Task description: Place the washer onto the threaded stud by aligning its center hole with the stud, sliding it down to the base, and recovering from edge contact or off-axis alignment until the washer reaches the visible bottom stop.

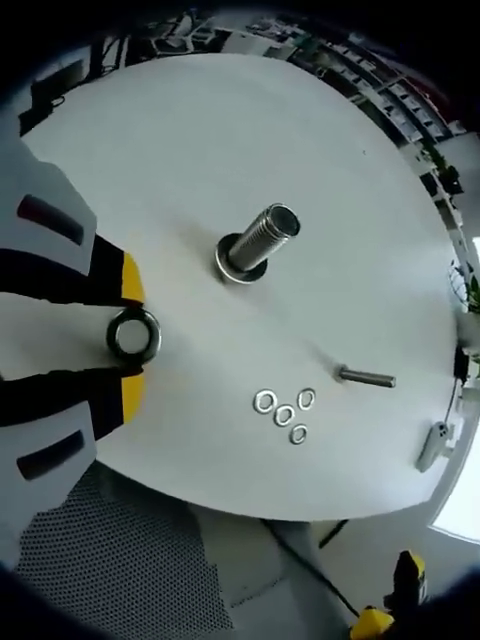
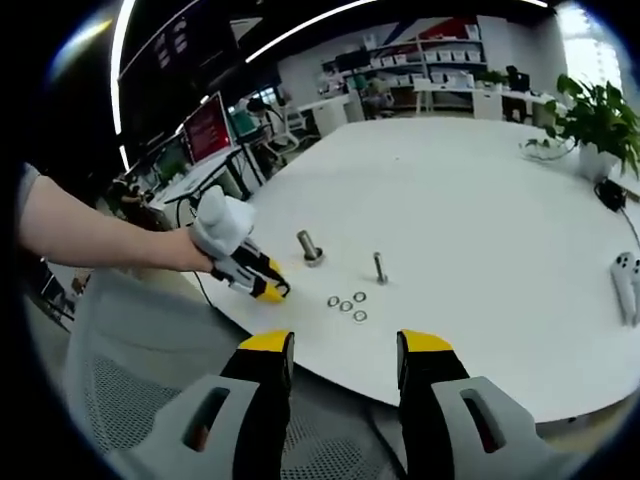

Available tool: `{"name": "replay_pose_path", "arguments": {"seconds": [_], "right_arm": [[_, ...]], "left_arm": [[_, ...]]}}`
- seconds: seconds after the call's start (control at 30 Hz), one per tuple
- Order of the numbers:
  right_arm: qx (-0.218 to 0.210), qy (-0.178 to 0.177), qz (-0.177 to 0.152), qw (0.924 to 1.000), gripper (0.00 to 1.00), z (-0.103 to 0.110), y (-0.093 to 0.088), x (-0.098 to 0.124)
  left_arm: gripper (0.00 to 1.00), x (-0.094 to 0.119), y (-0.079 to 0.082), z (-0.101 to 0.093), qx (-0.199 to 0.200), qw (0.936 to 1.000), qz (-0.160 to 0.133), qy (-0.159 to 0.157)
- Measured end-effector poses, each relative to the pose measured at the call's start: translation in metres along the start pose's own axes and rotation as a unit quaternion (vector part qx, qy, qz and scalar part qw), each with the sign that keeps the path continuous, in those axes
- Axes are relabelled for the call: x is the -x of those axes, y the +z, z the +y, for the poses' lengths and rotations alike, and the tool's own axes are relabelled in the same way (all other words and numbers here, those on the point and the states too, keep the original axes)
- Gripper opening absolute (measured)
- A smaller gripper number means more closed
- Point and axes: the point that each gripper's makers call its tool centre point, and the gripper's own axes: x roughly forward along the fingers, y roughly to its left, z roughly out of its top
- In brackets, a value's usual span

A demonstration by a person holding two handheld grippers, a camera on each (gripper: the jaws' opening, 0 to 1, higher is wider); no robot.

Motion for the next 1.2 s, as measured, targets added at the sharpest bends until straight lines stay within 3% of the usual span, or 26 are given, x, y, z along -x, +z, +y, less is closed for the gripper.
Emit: {"name": "replay_pose_path", "arguments": {"seconds": [0.17, 0.3, 0.37, 0.97, 1.2], "right_arm": [[-0.004, -0.001, -0.003, 1.0000, 0.43, -0.001, 0.000, 0.001], [-0.009, -0.002, -0.008, 0.9999, 0.43, -0.002, 0.002, 0.001], [-0.010, -0.002, -0.010, 0.9999, 0.43, -0.002, 0.002, 0.001], [-0.010, 0.003, -0.006, 0.9999, 0.43, 0.000, 0.001, 0.000], [-0.016, 0.002, -0.011, 0.9998, 0.43, -0.001, 0.003, 0.001]], "left_arm": [[0.21, 0.000, 0.000, -0.002, -0.021, 0.9991, 0.037, 0.001], [0.20, -0.001, 0.000, -0.001, -0.015, 0.9989, 0.044, 0.002], [0.20, 0.000, -0.001, -0.001, 0.002, 0.9993, 0.037, 0.002], [0.18, 0.003, -0.003, 0.004, 0.008, 0.9998, 0.017, 0.003], [0.18, 0.013, 0.008, 0.009, 0.001, 0.9999, -0.008, 0.008]]}}
